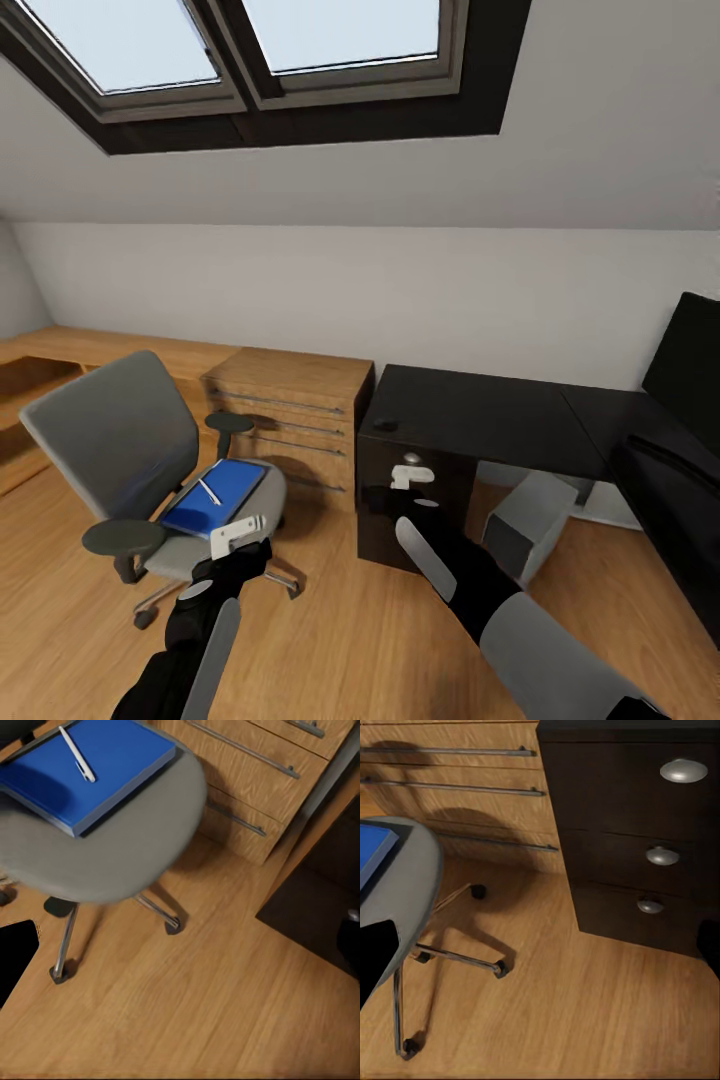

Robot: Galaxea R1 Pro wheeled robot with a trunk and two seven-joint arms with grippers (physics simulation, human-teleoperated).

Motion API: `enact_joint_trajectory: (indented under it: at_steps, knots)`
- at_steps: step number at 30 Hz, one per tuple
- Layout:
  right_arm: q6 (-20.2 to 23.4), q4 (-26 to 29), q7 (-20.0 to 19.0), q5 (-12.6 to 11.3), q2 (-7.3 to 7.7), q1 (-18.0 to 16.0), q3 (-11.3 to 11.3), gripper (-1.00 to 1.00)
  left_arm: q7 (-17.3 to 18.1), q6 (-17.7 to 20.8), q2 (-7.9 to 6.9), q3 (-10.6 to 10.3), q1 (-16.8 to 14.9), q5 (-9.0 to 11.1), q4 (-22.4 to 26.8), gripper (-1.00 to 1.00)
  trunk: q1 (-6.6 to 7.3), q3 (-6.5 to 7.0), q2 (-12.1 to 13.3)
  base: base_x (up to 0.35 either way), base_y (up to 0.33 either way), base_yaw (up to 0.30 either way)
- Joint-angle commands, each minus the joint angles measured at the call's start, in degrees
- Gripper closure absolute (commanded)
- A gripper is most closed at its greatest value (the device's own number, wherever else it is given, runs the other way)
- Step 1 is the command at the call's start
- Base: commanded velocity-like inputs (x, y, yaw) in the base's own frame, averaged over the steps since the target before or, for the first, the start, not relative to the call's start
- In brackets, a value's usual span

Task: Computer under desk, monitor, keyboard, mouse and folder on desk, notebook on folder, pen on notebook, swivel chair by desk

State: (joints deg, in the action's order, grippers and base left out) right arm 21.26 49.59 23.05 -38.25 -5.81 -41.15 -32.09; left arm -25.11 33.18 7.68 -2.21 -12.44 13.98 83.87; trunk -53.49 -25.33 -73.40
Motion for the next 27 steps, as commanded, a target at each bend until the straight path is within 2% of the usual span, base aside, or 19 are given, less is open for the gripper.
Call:
enact_joint_trajectory:
  at_steps: [1, 15, 27]
  knots:
    - [0.1, 0.07, 0.51, -0.45, 0.01, -0.07, -0.18, -1.0, -0.55, 0.13, -0.03, -0.08, -0.04, 0.61, 0.07, -1.0, 0.03, -0.07, -0.05, -0.336, 0.0, 0.0]
    - [0.08, 0.09, 0.51, -0.54, 0.01, -0.07, -0.22, -1.0, -0.55, 0.13, -0.03, -0.08, -0.04, 0.61, 0.07, -1.0, 0.03, -0.07, -0.05, -0.336, -0.01, 0.0]
    - [0.01, 0.11, 0.44, -0.57, 0.01, -0.07, -0.25, -1.0, -0.55, 0.13, -0.03, -0.08, -0.04, 0.61, 0.07, -1.0, 0.03, -0.07, -0.05, -0.224, -0.246, 0.0]
